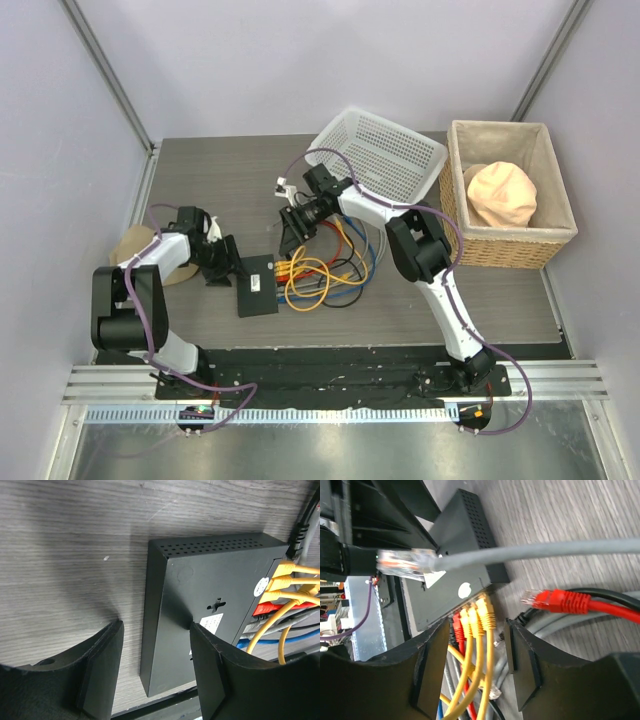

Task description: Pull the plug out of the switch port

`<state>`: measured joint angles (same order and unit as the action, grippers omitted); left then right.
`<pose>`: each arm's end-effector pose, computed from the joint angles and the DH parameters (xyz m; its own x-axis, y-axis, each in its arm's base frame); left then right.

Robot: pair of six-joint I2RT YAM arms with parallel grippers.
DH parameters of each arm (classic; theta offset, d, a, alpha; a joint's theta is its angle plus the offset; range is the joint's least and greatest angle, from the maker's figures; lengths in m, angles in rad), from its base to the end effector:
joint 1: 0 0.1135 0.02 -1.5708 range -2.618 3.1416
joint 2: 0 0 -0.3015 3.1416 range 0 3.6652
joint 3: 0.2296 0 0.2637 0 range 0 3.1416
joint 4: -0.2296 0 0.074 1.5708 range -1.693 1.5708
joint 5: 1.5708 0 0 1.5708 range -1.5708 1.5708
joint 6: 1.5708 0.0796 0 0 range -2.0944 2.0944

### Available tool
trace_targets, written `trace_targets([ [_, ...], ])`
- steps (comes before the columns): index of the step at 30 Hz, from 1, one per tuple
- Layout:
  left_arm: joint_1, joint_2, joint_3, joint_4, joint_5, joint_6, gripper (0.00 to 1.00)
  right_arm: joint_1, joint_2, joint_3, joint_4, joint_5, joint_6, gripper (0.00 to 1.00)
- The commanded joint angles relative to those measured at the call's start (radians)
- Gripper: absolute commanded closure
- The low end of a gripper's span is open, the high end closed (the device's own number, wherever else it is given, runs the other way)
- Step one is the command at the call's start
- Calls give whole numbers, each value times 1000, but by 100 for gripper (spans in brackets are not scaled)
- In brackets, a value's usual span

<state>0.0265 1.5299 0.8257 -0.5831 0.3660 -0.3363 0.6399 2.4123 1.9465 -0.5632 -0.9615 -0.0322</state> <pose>0.2844 -0.0210 0.1518 -0.9308 -0.3329 -0.1507 -0.2456 0.8753 -0.4167 0.4125 0.3884 0.1503 -0.6650 -0.5180 -0.5380 -0.7027 0.1900 0.6856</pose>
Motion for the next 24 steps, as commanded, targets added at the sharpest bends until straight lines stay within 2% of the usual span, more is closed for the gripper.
trace_targets([
  [1,1,18,-5,34,-29,-4,41,7,16,11,-46,4,-49,44],
  [5,1,33,0,34,-56,-4,41,15,33,28,-78,-37,-78,43],
  [17,3,75,9,23,-105,-20,41,44,123,77,-101,63,-20,43],
  [24,3,79,0,31,-101,-23,41,44,146,86,-101,32,-6,43],
])
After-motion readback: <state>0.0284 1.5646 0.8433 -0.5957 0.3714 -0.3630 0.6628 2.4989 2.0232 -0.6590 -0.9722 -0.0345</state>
